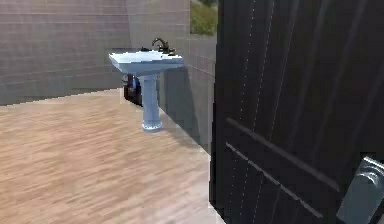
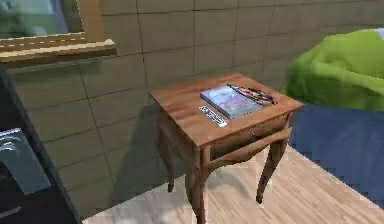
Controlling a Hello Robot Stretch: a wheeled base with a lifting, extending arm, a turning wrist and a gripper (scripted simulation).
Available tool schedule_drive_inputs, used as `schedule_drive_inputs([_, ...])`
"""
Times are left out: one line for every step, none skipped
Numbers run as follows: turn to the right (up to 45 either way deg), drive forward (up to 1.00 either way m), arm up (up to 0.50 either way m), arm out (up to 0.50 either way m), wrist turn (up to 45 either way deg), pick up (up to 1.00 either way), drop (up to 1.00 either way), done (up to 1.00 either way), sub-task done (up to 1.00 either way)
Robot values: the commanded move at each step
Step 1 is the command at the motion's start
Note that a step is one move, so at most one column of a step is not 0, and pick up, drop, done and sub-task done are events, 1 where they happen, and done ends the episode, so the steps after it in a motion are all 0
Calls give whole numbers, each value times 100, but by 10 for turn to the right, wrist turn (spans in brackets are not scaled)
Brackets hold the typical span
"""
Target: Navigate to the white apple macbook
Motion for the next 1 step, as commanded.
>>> schedule_drive_inputs([450,0,0,0,0,0,0,0,0])
